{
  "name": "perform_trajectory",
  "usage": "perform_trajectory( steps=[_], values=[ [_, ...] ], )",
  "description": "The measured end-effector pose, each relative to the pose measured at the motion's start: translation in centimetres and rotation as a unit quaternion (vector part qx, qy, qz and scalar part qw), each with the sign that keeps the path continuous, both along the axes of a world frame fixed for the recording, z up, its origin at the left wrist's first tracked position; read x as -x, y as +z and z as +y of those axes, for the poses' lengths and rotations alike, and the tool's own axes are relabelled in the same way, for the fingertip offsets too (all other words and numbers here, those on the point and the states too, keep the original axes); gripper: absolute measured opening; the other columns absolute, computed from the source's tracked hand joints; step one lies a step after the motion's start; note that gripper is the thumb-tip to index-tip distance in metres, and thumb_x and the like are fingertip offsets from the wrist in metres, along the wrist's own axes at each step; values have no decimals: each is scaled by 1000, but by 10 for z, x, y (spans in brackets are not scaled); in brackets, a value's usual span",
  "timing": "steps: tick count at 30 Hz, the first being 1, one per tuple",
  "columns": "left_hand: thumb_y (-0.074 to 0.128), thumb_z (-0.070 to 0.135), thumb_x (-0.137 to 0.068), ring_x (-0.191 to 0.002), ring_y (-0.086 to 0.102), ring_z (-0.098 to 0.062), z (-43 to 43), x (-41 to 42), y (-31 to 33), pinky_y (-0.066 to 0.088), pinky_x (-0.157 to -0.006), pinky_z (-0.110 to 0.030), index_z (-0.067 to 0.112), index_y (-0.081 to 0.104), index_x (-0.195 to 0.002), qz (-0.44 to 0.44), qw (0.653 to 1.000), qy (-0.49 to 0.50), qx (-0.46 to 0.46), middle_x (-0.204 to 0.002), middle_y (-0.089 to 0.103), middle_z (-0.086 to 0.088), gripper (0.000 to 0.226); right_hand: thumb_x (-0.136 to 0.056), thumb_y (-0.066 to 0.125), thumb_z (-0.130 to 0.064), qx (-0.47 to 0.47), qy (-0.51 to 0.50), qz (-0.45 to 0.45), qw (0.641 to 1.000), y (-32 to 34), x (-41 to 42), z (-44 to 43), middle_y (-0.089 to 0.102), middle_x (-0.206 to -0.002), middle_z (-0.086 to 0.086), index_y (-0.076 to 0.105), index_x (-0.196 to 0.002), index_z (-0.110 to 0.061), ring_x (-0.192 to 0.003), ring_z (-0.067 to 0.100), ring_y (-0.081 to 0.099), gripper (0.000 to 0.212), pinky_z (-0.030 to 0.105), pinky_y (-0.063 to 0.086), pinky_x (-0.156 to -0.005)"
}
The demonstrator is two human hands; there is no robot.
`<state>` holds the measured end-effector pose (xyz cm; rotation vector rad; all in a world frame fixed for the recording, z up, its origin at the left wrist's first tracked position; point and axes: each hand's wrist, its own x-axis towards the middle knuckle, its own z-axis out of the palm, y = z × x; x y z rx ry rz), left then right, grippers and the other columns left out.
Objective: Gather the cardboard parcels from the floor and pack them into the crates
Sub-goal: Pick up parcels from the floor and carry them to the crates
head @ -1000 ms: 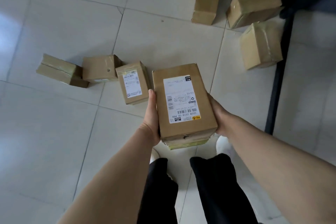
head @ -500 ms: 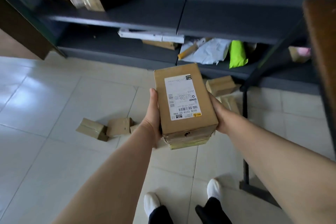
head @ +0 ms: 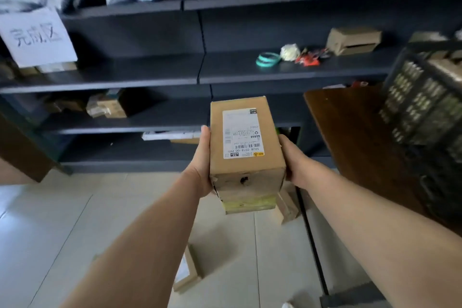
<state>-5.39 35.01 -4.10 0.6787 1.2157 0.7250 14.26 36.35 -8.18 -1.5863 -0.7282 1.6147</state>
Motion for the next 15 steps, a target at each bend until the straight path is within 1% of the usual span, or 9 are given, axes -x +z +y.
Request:
perform_trajectory(
  steps=[2, 3, 5, 7, 8, 9, 11, 14, 15],
  values=[
    [20, 91, -78, -103, 68, -29, -10, -5, 20, 47, -98, -50, 34, 77, -97, 18, 999, -36, -5, -102, 77, -4, 83, -79, 50, -65, -22, -32, -1, 999, 19, -4, -22, 73, -109, 9, 73, -92, -25, -110, 31, 64, 49, 38, 48, -89],
    [22, 92, -76, -103, 68, -30, -16, -7, 27, 47, -99, -51, 33, 77, -98, 24, 999, -48, -4, -101, 77, -5, 83, -81, 49, -63, -36, -47, -4, 998, 27, -5, -33, 74, -103, 7, 73, -87, -26, -110, 31, 64, 44, 38, 47, -88],
    [27, 95, -70, -105, 67, -33, -29, -12, 42, 44, -101, -54, 30, 76, -100, 27, 997, -70, -3, -100, 77, -7, 87, -84, 50, -58, -58, -81, -12, 995, 46, -9, -59, 73, -92, 5, 73, -79, -25, -103, 29, 63, 41, 39, 46, -86],
    [30, 98, -65, -107, 65, -35, -41, -21, 54, 42, -102, -57, 29, 76, -101, 25, 995, -96, -12, -103, 76, -10, 90, -87, 50, -55, -92, -111, -14, 989, 64, -16, -84, 71, -98, 7, 72, -86, -24, -97, 26, 62, 38, 39, 47, -91],
    [29, 98, -65, -107, 65, -36, -48, -27, 61, 42, -102, -58, 29, 77, -99, 26, 993, -110, -19, -102, 76, -10, 90, -88, 50, -54, -108, -121, -18, 987, 75, -18, -98, 71, -104, 8, 71, -91, -26, -96, 24, 63, 35, 38, 46, -94],
    [29, 98, -66, -106, 65, -36, -55, -33, 68, 41, -102, -59, 28, 77, -95, 27, 991, -125, -25, -101, 76, -11, 89, -89, 51, -53, -120, -136, -20, 983, 85, -21, -113, 71, -106, 6, 69, -94, -27, -94, 22, 63, 32, 36, 47, -93],
    [30, 99, -64, -107, 65, -36, -70, -48, 83, 40, -103, -59, 27, 78, -91, 20, 987, -156, -33, -101, 76, -11, 90, -93, 51, -48, -136, -180, -18, 974, 102, -31, -141, 71, -98, 4, 67, -92, -27, -87, 19, 64, 27, 31, 49, -85],
    [31, 100, -61, -111, 64, -36, -91, -77, 101, 38, -106, -57, 28, 81, -85, -7, 976, -211, -46, -105, 76, -10, 91, -93, 50, -52, -137, -247, -32, 959, 122, -50, -184, 69, -93, 1, 66, -87, -31, -90, 22, 62, 27, 35, 46, -85],
    [31, 99, -61, -111, 64, -36, -99, -88, 107, 39, -106, -56, 28, 82, -83, -8, 973, -227, -50, -105, 76, -10, 90, -92, 50, -54, -136, -265, -39, 954, 128, -58, -199, 68, -90, 1, 65, -86, -32, -88, 22, 61, 27, 34, 46, -81]
  ],
)
